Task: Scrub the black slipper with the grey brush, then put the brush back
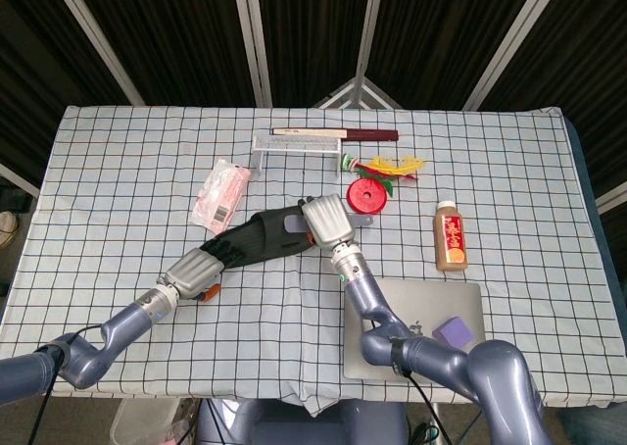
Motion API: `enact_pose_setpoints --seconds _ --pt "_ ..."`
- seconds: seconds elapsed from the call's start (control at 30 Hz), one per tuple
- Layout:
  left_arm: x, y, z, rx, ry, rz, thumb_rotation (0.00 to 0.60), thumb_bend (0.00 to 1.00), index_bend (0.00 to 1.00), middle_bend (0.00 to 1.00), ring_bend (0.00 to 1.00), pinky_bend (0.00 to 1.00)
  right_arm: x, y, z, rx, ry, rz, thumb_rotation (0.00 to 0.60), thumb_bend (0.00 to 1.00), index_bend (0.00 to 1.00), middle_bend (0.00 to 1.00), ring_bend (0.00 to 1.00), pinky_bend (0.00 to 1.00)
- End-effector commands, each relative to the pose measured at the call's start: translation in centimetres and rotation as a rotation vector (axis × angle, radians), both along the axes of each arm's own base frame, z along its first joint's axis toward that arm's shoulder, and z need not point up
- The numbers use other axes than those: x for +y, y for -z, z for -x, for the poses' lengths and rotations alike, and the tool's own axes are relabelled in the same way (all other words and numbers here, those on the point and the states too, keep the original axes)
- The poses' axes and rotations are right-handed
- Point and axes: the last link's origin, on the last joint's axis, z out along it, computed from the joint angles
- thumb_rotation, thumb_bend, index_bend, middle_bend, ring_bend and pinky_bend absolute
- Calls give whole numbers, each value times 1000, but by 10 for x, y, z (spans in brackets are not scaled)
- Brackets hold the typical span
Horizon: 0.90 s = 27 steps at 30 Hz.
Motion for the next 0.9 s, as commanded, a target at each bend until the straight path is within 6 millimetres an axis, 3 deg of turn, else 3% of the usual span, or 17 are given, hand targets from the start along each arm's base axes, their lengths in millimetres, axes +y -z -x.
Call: enact_pose_setpoints --seconds 0.03,0.17,0.3,0.47,0.63,0.9 --pt "0 -3 -2 -10 13 -15 539 599 32 94 27 7 2 -4 1 4 -13 16 600 491 881 742 610 711" --pt "-1 -8 -5 -25 41 -47 454 308 7 67 19 7 8 -11 2 5 -16 29 600 492 881 742 610 711" --pt "-5 -14 -6 -31 79 -76 414 210 2 32 0 6 15 -22 3 19 -28 52 600 493 881 742 610 712" --pt "-12 -33 5 -13 109 -132 404 172 1 31 0 7 21 -35 11 59 -25 84 600 496 881 742 610 713" --pt "-18 -66 18 -9 102 -208 405 168 1 33 0 7 20 -50 30 131 1 131 600 496 881 742 610 712" --pt "-40 -113 41 -19 69 -306 406 163 0 33 0 7 13 -59 89 261 108 148 600 496 881 742 610 713"
